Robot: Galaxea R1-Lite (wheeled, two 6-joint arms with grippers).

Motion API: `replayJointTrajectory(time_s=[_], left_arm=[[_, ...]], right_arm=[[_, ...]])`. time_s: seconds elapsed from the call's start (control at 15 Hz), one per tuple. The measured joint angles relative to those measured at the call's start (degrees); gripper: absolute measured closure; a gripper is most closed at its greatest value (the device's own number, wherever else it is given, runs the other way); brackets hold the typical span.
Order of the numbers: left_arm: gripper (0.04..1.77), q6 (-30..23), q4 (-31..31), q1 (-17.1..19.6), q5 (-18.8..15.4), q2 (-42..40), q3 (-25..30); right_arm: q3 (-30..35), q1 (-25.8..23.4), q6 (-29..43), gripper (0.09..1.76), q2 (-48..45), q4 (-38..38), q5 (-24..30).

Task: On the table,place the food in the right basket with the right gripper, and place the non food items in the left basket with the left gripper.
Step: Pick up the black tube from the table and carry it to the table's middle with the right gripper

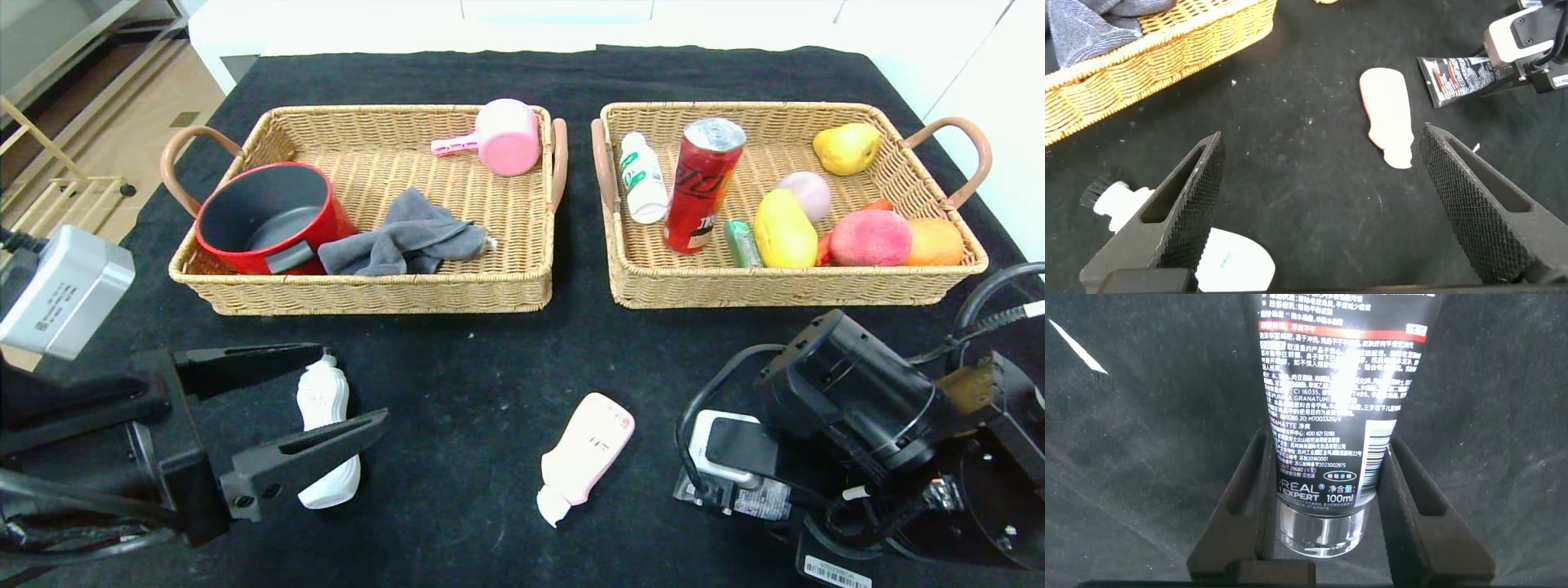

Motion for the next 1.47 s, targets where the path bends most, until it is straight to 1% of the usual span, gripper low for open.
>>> replayJointTrajectory(time_s=[0.6, 0.87, 1.0, 1.13, 1.27, 1.47], left_arm=[[0.09, -0.02, -0.11, -0.15, 0.00, 0.17, 0.20], [0.09, -0.04, -0.16, -0.15, -0.02, 0.15, 0.11], [0.09, -0.23, -0.27, -0.12, 0.11, 0.15, -0.13], [0.09, -0.26, -0.27, -0.01, 0.26, 0.11, -0.38], [0.09, -0.28, -0.27, 0.00, 0.84, 0.09, -0.46], [0.09, -0.30, -0.27, 0.24, 0.91, -0.16, -0.66]], right_arm=[[-0.23, 0.72, 0.11, 1.08, -1.02, 0.09, -0.11], [-2.76, 1.72, 2.76, 1.09, -3.97, -0.45, -0.05], [-4.22, 2.96, 8.13, 1.09, -4.83, -0.59, -0.02], [-6.45, 5.05, 17.08, 1.09, -4.79, -0.74, 0.26], [-10.20, 6.62, 24.97, 1.09, -3.50, -0.83, 0.80], [-17.48, 8.13, 35.11, 1.09, -0.66, -0.89, 4.00]])
